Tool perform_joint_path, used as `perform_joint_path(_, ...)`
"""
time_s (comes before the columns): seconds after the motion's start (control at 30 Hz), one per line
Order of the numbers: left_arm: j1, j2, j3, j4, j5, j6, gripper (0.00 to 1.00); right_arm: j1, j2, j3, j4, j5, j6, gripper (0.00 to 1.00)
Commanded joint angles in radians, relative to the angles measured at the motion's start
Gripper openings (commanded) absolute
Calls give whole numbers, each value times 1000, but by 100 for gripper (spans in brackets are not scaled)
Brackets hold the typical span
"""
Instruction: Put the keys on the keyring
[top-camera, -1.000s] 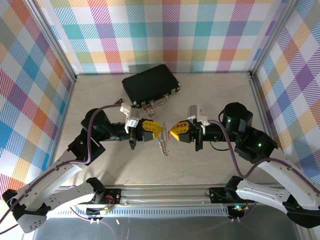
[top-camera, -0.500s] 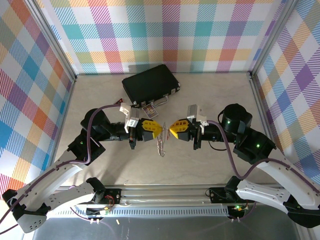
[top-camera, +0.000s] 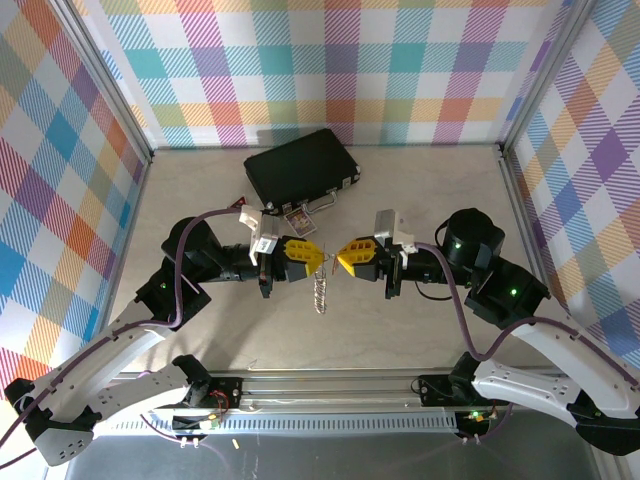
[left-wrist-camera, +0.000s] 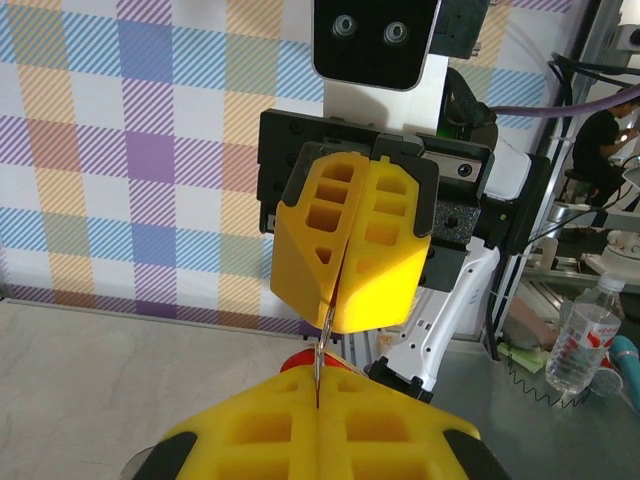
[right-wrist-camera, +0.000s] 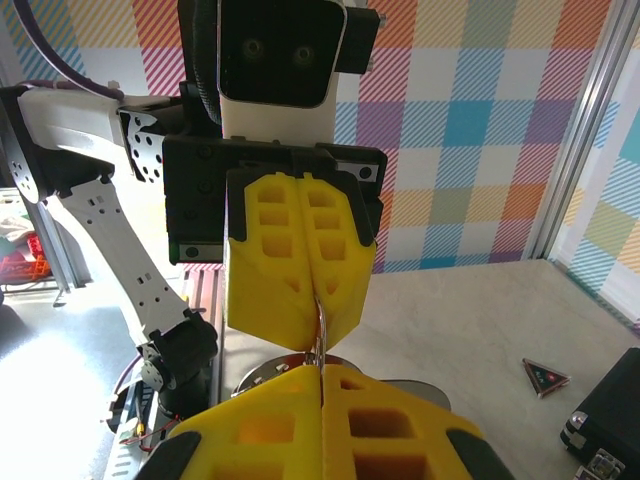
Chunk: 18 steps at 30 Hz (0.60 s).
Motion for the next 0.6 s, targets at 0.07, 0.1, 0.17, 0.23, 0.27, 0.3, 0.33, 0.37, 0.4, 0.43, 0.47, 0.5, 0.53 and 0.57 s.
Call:
perform_joint_path(0.07, 0, -1, -5, 48, -3, -14, 0, 15, 4, -8, 52, -9, -11, 0)
perform_joint_path(0.1, 1, 0, -5, 48, -2, -14, 0, 15, 4, -9, 54, -7, -12, 0)
perform_joint_path(0.17, 0, -1, -5, 46, -3, -12, 0, 16, 5, -13, 59, -3, -14, 0)
perform_joint_path(0.23, 0, -1, -5, 45, -4, -12, 0, 16, 6, -14, 65, 2, -16, 0)
perform_joint_path(0.27, 1, -1, -5, 43, -4, -10, 0, 18, 7, -16, 68, 7, -17, 0)
perform_joint_path(0.3, 2, -3, -5, 41, -7, -11, 0, 18, 5, -17, 70, 12, -19, 0)
perform_joint_path(0.33, 1, -4, -5, 39, -8, -9, 0, 19, 2, -20, 74, 17, -20, 0)
perform_joint_path(0.37, 0, -6, -6, 37, -8, -8, 0, 21, -3, -23, 80, 24, -22, 0)
perform_joint_path(0.4, 1, -7, -7, 35, -10, -8, 0, 22, -7, -27, 83, 29, -24, 0)
perform_joint_path(0.43, 1, -8, -6, 35, -10, -8, 0, 23, -12, -30, 84, 36, -26, 0)
perform_joint_path(0.47, 1, -8, -7, 34, -12, -8, 0, 23, -15, -31, 83, 41, -27, 0)
perform_joint_path(0.5, 0, -9, -7, 34, -12, -8, 0, 23, -18, -33, 83, 44, -28, 0)
perform_joint_path(0.53, 1, -8, -7, 32, -11, -7, 0, 23, -18, -33, 83, 45, -28, 0)
perform_joint_path(0.57, 1, -8, -7, 32, -12, -7, 0, 23, -20, -34, 84, 48, -28, 0)
